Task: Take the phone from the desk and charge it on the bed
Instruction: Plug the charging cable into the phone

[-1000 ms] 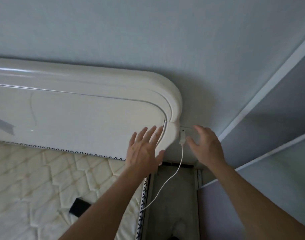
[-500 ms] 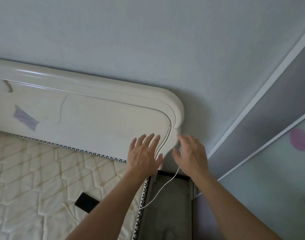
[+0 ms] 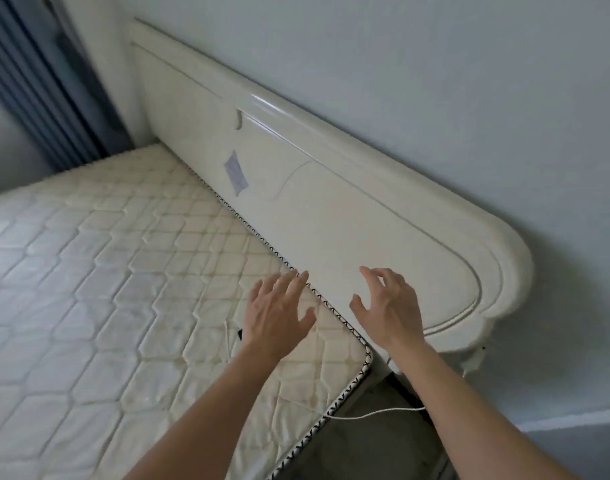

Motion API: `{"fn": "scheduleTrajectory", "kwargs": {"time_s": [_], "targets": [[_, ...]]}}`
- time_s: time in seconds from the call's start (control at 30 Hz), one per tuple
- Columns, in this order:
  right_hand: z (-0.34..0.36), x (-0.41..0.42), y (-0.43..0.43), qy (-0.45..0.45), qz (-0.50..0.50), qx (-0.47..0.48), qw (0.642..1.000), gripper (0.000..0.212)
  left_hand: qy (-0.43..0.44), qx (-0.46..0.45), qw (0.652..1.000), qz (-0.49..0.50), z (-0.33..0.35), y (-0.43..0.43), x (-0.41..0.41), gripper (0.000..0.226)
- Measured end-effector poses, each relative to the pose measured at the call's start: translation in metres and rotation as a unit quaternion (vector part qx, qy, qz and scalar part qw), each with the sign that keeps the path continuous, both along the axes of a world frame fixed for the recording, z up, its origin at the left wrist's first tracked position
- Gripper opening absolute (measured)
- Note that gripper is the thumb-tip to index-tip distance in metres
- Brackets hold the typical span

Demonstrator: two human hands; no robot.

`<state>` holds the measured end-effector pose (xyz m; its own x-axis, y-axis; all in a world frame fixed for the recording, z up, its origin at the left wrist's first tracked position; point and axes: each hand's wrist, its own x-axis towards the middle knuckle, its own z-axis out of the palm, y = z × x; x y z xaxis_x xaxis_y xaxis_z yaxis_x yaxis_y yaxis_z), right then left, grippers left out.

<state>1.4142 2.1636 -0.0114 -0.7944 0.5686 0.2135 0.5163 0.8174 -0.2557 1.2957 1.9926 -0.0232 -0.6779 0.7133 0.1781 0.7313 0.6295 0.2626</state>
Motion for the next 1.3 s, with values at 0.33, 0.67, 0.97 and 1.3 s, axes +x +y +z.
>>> {"fn": "scheduleTrajectory", "kwargs": {"time_s": [0.33, 0.67, 0.97, 1.3], "targets": [[-0.018, -0.097, -0.092, -0.014, 0.211, -0.030, 0.977, 0.047, -0.042, -0.028, 0.971, 0.233, -0.016, -0.144, -0.019, 0.063], [-0.058, -0.158, -0.153, -0.075, 0.230, -0.041, 0.970, 0.051, -0.135, -0.051, 0.951, 0.273, -0.068, -0.224, -0.054, 0.066], [-0.174, -0.212, -0.155, -0.155, 0.198, -0.067, 0.966, 0.054, -0.227, -0.113, 0.947, 0.197, -0.184, -0.222, -0.121, 0.065], [-0.360, -0.263, -0.136, -0.214, 0.204, -0.088, 0.951, 0.044, -0.244, -0.194, 0.941, 0.132, -0.389, -0.190, -0.185, 0.082]]}}
